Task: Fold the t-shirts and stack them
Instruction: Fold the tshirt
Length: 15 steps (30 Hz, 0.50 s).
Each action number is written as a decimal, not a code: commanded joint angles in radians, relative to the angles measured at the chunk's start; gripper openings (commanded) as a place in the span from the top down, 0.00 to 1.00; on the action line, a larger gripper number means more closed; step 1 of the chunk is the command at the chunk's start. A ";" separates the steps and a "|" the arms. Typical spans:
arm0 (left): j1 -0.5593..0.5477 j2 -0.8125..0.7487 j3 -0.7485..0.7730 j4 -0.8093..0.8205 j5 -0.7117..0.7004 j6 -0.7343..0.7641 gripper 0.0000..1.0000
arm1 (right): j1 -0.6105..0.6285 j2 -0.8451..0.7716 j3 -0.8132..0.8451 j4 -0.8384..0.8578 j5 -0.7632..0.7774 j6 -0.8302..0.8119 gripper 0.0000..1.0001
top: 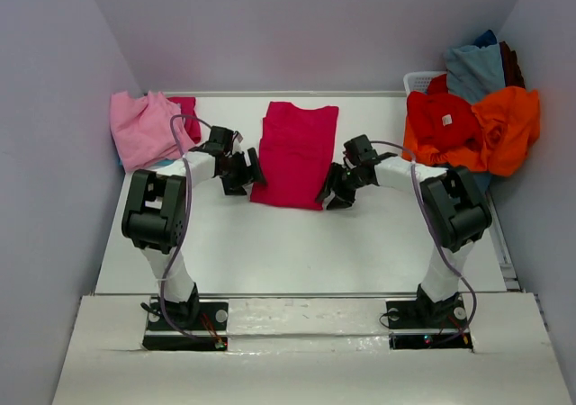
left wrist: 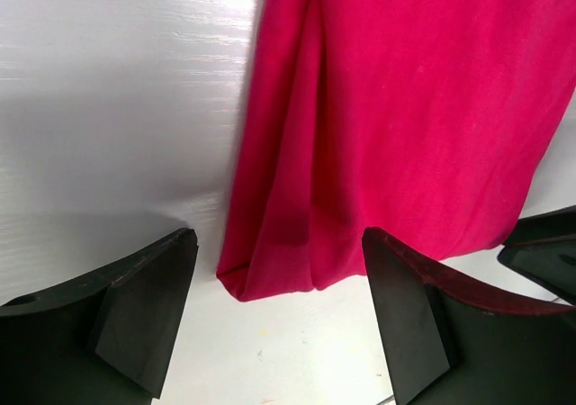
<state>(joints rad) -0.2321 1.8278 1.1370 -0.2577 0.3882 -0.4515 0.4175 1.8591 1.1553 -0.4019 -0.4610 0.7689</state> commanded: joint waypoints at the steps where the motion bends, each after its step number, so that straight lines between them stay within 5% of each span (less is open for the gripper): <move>1: -0.001 -0.028 -0.052 -0.003 0.028 0.001 0.12 | 0.020 -0.008 -0.034 0.064 -0.028 0.052 0.46; 15: -0.001 -0.073 -0.186 0.000 0.077 -0.019 0.12 | 0.020 -0.024 -0.141 0.152 -0.057 0.118 0.46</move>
<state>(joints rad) -0.2325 1.7626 1.0161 -0.1856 0.4801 -0.4759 0.4278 1.8500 1.0401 -0.2871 -0.5388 0.8768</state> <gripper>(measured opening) 0.877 0.540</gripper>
